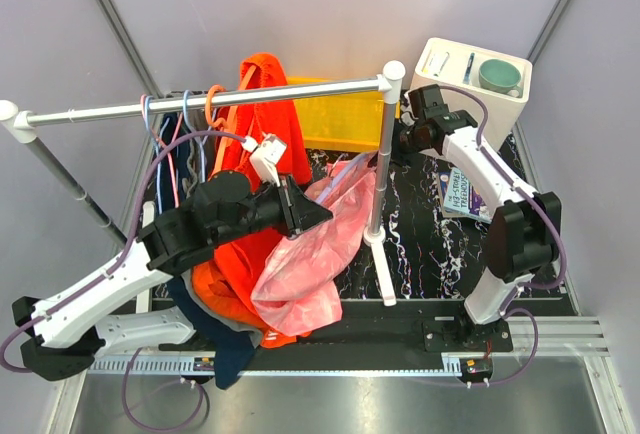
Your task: Remove the shorts from the hanger
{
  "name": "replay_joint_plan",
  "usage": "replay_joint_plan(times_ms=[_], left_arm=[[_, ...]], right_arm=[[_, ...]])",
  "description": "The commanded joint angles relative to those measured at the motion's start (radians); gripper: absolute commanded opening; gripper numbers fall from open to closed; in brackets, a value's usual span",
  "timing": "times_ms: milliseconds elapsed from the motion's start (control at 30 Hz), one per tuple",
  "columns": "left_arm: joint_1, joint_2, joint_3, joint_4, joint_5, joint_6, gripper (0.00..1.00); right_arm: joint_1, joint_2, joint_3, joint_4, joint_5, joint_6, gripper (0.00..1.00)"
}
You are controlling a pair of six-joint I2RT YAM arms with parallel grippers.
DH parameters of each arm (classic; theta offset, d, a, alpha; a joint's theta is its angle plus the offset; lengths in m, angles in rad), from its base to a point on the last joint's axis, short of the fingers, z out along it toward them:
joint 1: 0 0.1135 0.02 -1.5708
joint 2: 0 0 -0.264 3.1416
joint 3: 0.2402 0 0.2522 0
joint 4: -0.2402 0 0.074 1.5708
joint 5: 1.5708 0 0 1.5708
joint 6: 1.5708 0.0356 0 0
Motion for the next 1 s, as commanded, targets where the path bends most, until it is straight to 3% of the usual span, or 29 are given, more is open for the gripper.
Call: replay_joint_plan(times_ms=[0,300,733,967], left_arm=[[-0.002,-0.100,0.026,0.142,0.031,0.028,0.00],[-0.002,-0.094,0.024,0.179,0.034,0.034,0.00],[-0.002,0.026,0.072,0.309,-0.081,0.074,0.00],[-0.003,0.066,0.001,0.498,-0.173,0.106,0.00]], right_arm=[[-0.066,0.033,0.023,0.020,0.164,-0.069,0.00],[-0.084,0.061,0.024,0.023,0.089,-0.070,0.00],[-0.077,-0.122,-0.060,0.092,-0.230,0.051,0.00],[-0.050,-0.117,-0.001,0.095,-0.339,0.060,0.01]])
